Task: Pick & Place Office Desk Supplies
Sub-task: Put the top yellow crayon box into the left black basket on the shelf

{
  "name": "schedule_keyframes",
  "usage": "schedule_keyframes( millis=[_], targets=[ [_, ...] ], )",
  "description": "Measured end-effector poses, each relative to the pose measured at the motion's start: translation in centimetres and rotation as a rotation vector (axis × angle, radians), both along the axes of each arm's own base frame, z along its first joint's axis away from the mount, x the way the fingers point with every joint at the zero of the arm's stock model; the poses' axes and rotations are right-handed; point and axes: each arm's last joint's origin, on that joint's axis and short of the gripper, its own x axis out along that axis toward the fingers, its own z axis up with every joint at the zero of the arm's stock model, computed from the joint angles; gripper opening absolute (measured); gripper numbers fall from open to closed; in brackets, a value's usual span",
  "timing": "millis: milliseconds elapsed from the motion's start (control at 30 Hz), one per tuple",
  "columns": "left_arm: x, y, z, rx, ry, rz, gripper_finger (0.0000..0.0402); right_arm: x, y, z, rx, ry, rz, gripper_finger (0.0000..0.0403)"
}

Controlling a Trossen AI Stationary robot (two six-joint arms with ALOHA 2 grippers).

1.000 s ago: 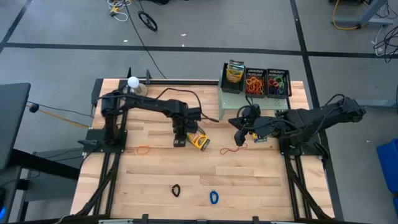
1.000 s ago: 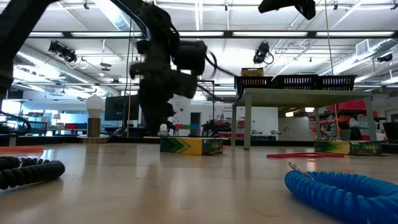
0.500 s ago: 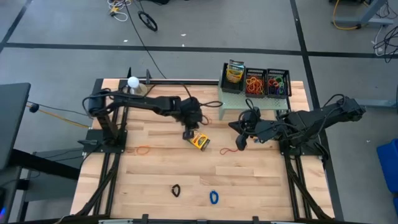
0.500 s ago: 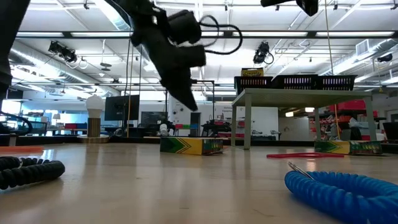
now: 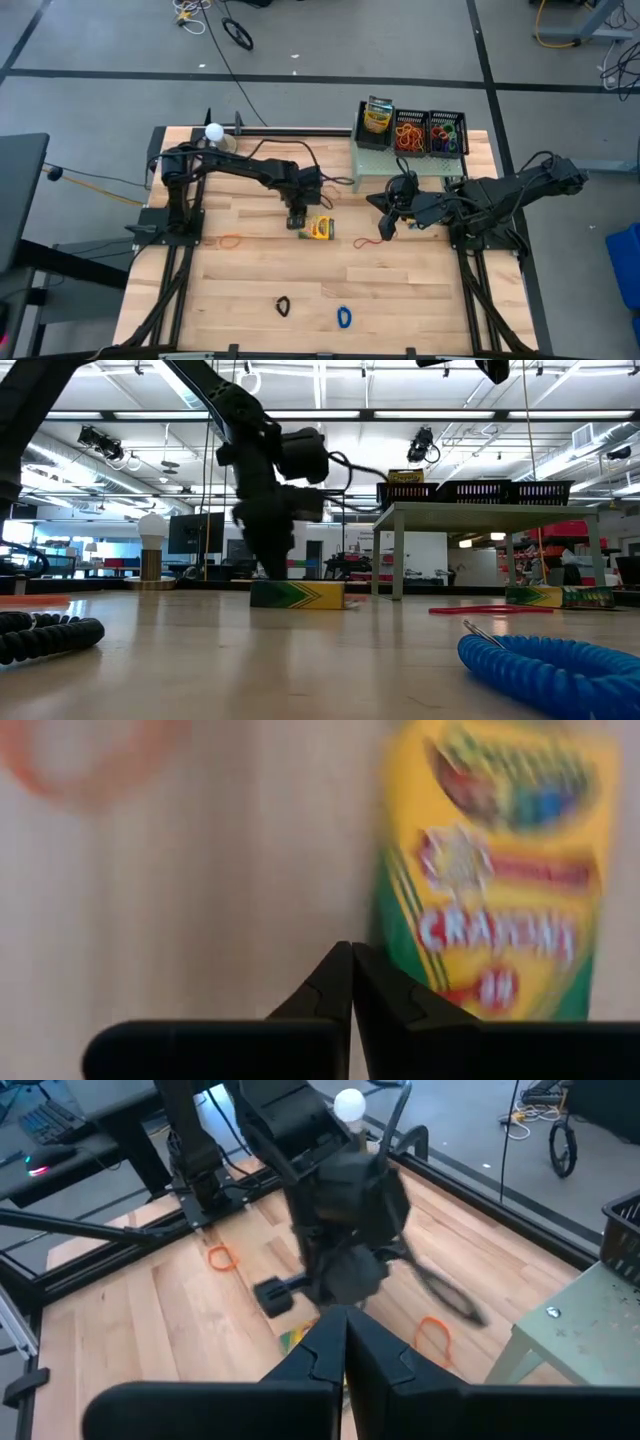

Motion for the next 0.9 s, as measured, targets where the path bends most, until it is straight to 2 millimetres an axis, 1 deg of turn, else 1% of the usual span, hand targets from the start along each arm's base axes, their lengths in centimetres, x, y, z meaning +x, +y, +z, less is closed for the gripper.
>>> schedule_keyframes(
  millis=[67, 200, 267, 367, 400, 467, 600, 700, 800, 900],
  targets=[
    [-0.5, -0.5, 0.3, -0.041, 0.04, 0.013, 0.001, 0.0, 0.0, 0.0, 0.0, 0.0, 0.0, 0.0009],
    [-1.5, -1.4, 1.6, -0.086, 0.088, 0.061, 0.001, 0.0, 0.0, 0.0, 0.005, -0.002, -0.002, 0.0009],
    [-1.9, -2.0, 2.7, -0.104, 0.085, 0.108, 0.001, 0.0, 0.0, 0.0, 0.008, -0.003, -0.003, 0.0009],
    [-2.9, -3.2, 4.7, -0.133, 0.007, 0.169, 0.001, 0.0, 0.1, 0.0, 0.042, -0.008, 0.003, 0.0009],
    [-3.5, -3.7, 5.0, -0.144, -0.028, 0.185, 0.0009, 0.0, 0.1, 0.0, 0.057, -0.011, 0.002, 0.0009],
    [-5.1, -4.7, 5.0, -0.179, -0.103, 0.229, 0.0008, 0.2, 0.2, -0.2, 0.081, -0.007, 0.004, 0.0009],
    [-8.4, -6.4, 3.8, -0.257, -0.293, 0.353, 0.0007, 1.0, 0.5, -1.0, 0.127, 0.018, 0.007, 0.0009],
    [-10.0, -7.0, 2.6, -0.327, -0.33, 0.506, 0.0017, 2.1, 0.6, -2.1, 0.171, 0.046, -0.013, 0.0009],
    [-10.4, -7.5, 2.1, -0.378, -0.321, 0.593, 0.004, 3.5, 0.3, -3.5, 0.258, 0.08, -0.066, 0.0009],
    [-10.0, -7.9, 1.9, -0.381, -0.343, 0.643, 0.007, 5.2, -0.2, -5.7, 0.354, 0.133, -0.14, 0.0011]
  ],
)
